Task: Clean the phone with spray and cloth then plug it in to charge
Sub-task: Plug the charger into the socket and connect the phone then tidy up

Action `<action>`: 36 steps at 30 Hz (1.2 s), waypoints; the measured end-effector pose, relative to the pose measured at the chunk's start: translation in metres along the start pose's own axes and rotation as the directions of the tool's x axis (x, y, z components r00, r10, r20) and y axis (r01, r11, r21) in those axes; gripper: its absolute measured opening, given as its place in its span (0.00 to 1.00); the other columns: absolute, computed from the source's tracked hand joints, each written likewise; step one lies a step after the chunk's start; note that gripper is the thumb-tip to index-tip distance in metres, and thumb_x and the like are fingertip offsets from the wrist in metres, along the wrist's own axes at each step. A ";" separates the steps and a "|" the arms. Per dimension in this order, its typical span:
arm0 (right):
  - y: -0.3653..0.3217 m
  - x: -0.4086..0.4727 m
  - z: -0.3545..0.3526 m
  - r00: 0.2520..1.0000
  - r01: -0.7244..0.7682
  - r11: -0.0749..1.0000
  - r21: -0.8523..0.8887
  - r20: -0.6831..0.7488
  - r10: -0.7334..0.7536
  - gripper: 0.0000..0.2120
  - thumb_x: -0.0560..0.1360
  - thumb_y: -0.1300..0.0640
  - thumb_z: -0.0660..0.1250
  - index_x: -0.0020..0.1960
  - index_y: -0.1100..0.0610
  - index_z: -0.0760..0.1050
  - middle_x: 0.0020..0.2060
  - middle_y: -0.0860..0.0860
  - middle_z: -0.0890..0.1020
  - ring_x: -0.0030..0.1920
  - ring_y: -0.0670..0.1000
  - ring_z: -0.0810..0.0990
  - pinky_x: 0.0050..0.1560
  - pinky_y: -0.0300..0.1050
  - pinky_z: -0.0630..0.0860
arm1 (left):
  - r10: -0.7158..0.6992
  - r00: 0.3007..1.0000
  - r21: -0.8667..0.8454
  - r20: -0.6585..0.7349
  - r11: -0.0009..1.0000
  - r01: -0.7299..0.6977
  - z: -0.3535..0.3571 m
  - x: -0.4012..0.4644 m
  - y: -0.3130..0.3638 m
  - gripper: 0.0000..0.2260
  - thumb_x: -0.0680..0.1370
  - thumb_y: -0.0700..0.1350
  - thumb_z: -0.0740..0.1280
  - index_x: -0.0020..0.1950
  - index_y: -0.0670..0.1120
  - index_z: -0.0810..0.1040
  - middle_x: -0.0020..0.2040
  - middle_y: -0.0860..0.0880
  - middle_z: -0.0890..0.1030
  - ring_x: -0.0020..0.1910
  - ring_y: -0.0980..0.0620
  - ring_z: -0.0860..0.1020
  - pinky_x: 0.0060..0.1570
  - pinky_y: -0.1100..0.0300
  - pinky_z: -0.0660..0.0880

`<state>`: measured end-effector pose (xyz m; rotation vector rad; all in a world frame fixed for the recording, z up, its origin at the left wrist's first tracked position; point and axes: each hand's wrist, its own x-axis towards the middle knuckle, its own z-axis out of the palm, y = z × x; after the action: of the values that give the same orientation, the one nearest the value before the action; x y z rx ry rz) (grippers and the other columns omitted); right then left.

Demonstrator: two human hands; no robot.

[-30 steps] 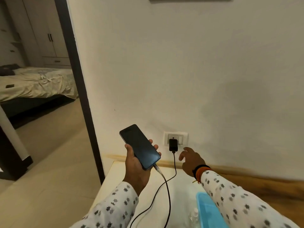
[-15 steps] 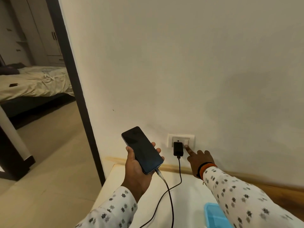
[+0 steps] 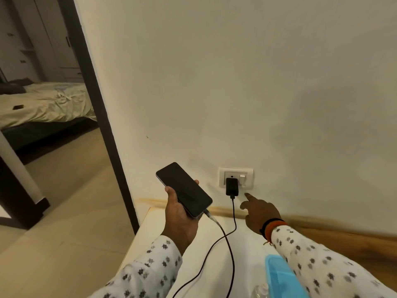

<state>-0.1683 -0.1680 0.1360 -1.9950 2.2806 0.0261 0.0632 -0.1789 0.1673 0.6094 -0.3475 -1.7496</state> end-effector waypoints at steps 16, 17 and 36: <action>-0.011 -0.148 -0.012 0.927 0.110 0.743 0.661 -0.337 0.162 0.18 0.72 0.66 0.66 0.47 0.42 0.78 0.44 0.37 0.78 0.37 0.42 0.76 0.39 0.32 0.70 | 0.184 0.947 -0.046 -0.262 0.978 -0.203 -0.006 -0.019 0.020 0.08 0.84 0.50 0.56 0.60 0.54 0.72 0.61 0.44 0.78 0.58 0.39 0.79 0.57 0.39 0.78; -0.011 -0.155 -0.010 0.929 0.122 0.742 0.659 -0.339 0.148 0.18 0.72 0.66 0.67 0.47 0.42 0.78 0.45 0.37 0.78 0.38 0.41 0.76 0.39 0.32 0.70 | 0.190 0.942 -0.036 -0.278 0.978 -0.208 -0.008 -0.018 0.020 0.09 0.84 0.49 0.55 0.63 0.54 0.71 0.63 0.44 0.77 0.59 0.39 0.79 0.58 0.38 0.77; -0.002 -0.156 0.012 0.965 0.121 0.721 0.682 -0.251 0.076 0.21 0.70 0.69 0.67 0.44 0.41 0.80 0.46 0.31 0.78 0.44 0.41 0.78 0.42 0.35 0.72 | 0.094 0.910 0.054 -0.404 0.995 -0.079 -0.087 0.036 -0.032 0.16 0.86 0.43 0.53 0.73 0.48 0.66 0.68 0.39 0.73 0.55 0.36 0.78 0.58 0.35 0.73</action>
<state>-0.1449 -0.0139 0.1392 -1.6608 1.9386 -1.0070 0.0807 -0.1978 0.0715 0.9498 -0.1122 -1.4876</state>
